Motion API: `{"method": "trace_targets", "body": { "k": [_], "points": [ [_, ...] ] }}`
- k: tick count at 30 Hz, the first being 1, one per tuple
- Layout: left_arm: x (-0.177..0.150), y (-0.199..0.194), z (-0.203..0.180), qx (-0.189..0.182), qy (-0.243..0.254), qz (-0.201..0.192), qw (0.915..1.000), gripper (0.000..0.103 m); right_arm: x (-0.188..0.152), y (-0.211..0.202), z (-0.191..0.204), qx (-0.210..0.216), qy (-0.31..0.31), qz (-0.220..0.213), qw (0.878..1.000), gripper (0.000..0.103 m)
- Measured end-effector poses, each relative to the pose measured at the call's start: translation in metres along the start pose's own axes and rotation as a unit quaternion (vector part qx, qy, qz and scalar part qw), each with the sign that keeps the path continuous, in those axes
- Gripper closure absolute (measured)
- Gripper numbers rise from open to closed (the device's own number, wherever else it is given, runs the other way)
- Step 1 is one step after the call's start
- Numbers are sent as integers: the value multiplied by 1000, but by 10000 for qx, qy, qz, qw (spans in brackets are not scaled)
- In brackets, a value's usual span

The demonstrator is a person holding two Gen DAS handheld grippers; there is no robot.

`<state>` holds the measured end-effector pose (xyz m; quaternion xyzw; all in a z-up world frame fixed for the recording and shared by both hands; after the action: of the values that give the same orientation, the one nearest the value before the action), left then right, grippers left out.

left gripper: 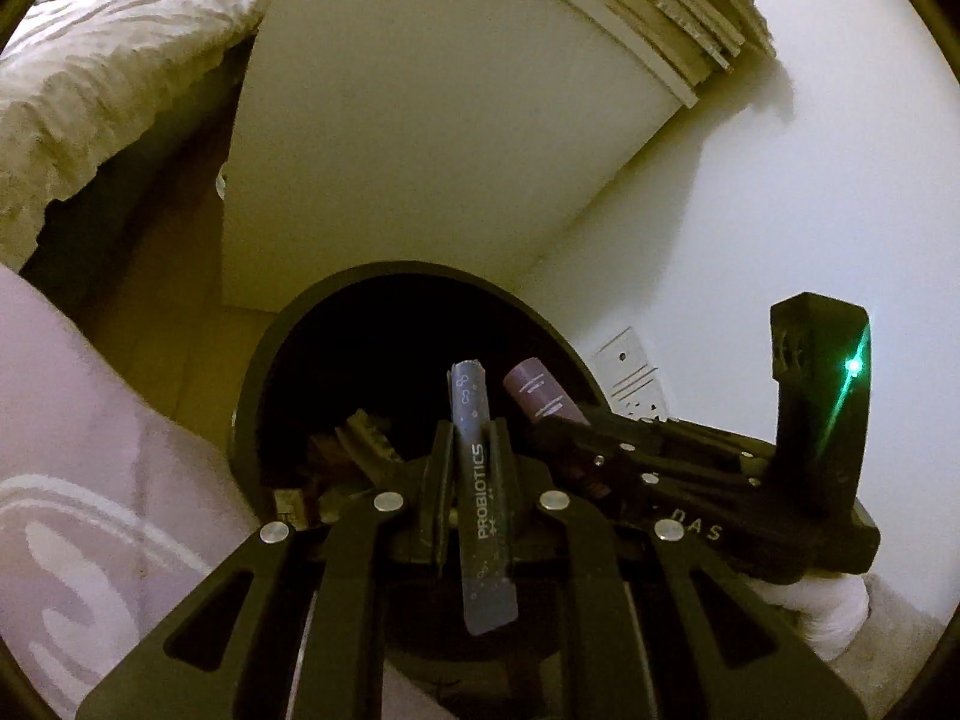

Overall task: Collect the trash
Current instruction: 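Open both tools to drop the stick and tube into the bin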

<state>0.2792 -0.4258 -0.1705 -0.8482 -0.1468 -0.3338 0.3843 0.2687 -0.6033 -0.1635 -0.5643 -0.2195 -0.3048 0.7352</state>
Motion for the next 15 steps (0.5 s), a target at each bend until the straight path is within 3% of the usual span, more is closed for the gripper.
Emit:
{"method": "trace_targets", "body": {
  "k": [8, 15],
  "points": [
    [-4, 15, 2, 85, -82, 162, 9998, 90, -4, 13, -9, -89, 69, 94, 9999, 76],
    [-4, 19, 0, 127, -30, 221, 9997, 82, -5, 17, -12, -133, 177, 173, 9996, 74]
  ]
}}
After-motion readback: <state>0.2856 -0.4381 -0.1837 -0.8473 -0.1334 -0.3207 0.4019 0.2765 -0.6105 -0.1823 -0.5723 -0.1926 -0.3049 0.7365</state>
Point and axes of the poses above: each gripper's, at about its wrist camera, not at the fingertips, and y roughly the way its jaws point, z to its left, x to its top, the point moved 9 cm from there along y, roughly the way its jaws point, and after that the axes turned 15 degrees about -z, right-handed, at the moved point
